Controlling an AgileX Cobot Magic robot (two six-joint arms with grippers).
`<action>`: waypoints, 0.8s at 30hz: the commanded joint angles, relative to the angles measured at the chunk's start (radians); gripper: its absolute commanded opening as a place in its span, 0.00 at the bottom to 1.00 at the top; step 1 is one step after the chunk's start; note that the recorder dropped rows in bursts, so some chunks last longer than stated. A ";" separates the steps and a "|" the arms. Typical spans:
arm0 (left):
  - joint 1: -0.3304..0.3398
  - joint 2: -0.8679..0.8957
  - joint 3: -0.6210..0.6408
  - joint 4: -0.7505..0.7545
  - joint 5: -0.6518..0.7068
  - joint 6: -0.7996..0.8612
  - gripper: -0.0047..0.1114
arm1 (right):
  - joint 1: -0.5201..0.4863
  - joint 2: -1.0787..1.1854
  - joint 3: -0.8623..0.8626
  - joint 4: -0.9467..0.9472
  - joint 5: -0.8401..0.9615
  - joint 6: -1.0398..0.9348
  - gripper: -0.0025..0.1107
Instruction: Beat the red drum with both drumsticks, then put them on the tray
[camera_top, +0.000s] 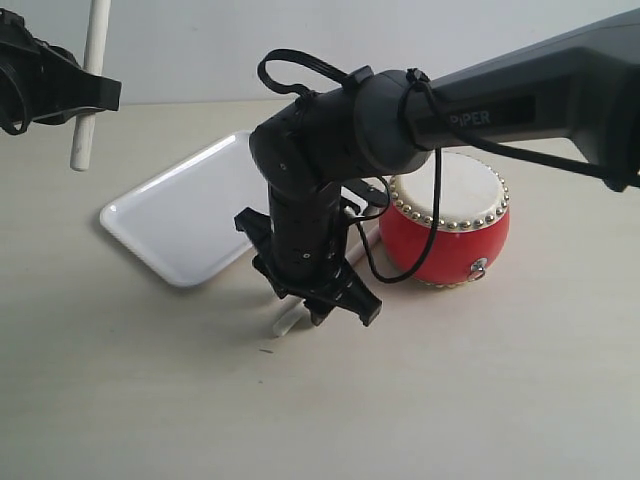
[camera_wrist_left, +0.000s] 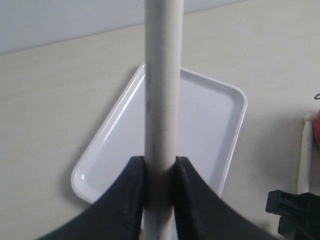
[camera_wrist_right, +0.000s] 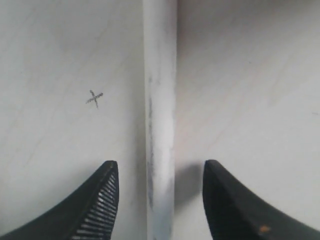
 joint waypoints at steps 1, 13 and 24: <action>-0.006 -0.008 0.003 -0.009 0.000 0.000 0.04 | -0.005 -0.009 -0.005 0.005 0.009 -0.033 0.49; -0.006 -0.008 0.003 -0.009 0.000 0.000 0.04 | -0.005 -0.009 -0.005 -0.001 0.019 -0.083 0.57; -0.006 -0.008 0.003 -0.009 0.000 0.000 0.04 | -0.007 -0.009 -0.005 -0.014 0.047 -0.135 0.43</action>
